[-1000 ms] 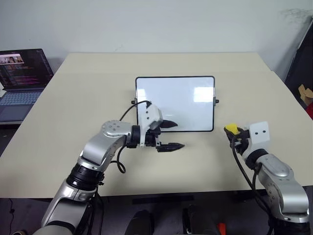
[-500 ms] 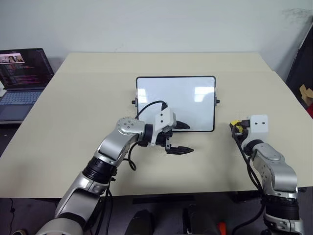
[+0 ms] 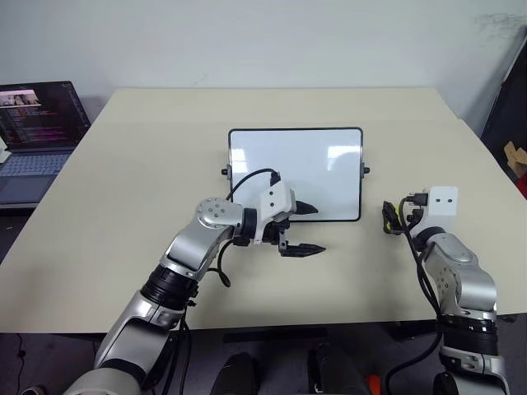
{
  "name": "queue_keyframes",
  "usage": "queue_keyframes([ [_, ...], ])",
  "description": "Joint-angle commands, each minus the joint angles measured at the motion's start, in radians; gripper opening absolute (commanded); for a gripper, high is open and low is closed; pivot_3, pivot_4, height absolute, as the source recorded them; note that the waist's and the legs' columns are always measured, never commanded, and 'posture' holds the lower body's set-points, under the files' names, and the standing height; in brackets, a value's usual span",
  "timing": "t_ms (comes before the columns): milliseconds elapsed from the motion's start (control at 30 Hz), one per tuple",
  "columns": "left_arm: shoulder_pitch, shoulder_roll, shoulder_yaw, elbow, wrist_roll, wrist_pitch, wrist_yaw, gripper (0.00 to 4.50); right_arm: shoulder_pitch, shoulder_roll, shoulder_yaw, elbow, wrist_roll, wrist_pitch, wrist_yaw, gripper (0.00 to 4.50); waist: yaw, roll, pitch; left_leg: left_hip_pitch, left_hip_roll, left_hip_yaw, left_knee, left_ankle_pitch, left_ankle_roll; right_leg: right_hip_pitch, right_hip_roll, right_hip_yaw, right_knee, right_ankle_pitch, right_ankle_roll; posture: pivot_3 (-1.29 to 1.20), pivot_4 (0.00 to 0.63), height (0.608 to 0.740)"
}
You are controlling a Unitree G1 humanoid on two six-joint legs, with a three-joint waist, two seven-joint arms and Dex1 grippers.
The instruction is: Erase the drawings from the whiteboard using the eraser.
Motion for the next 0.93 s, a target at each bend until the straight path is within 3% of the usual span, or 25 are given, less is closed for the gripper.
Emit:
queue_keyframes([
  [33, 0.035, -0.004, 0.087, -0.060, -0.019, 0.017, 0.087, 4.50, -0.009, 0.007, 0.024, -0.144, 0.012, -0.069, 0.007, 4.46, 0.000, 0.000, 0.000, 0.000, 0.000, 0.000, 0.000, 0.000, 0.000, 0.000, 0.000, 0.000, 0.000, 0.000, 0.000, 0.00, 0.150, 0.740],
  [267, 0.217, -0.035, 0.260, -0.191, -0.066, 0.078, 0.303, 4.50, 0.170, 0.022, 0.109, -0.389, -0.034, -0.138, 0.010, 4.46, 0.005, 0.000, 0.000, -0.001, 0.000, -0.001, 0.000, 0.000, 0.000, 0.000, -0.001, 0.000, -0.001, 0.000, 0.001, 0.00, 0.150, 0.740],
  [433, 0.386, -0.112, 0.379, -0.263, 0.002, 0.025, 0.558, 4.50, 0.367, 0.056, 0.134, -0.384, -0.042, -0.286, 0.036, 4.46, 0.009, 0.000, 0.000, -0.001, -0.001, -0.002, 0.000, 0.000, 0.000, 0.000, -0.007, -0.001, -0.001, -0.001, 0.001, 0.00, 0.150, 0.740],
  [633, 0.537, -0.170, 0.409, -0.370, 0.053, -0.014, 0.717, 4.50, 0.479, 0.104, 0.054, -0.369, 0.064, -0.417, 0.076, 4.46, 0.008, 0.000, 0.000, 0.001, -0.001, -0.001, 0.000, 0.000, 0.000, 0.002, -0.007, -0.001, -0.001, -0.001, 0.001, 0.00, 0.150, 0.740],
  [933, 0.620, -0.202, 0.420, -0.409, 0.102, 0.000, 0.847, 4.50, 0.512, 0.139, 0.022, -0.366, 0.087, -0.376, 0.013, 4.46, 0.007, 0.000, 0.000, 0.002, -0.001, 0.000, 0.000, 0.000, 0.000, 0.002, -0.006, -0.001, 0.000, -0.001, 0.001, 0.00, 0.150, 0.740],
])
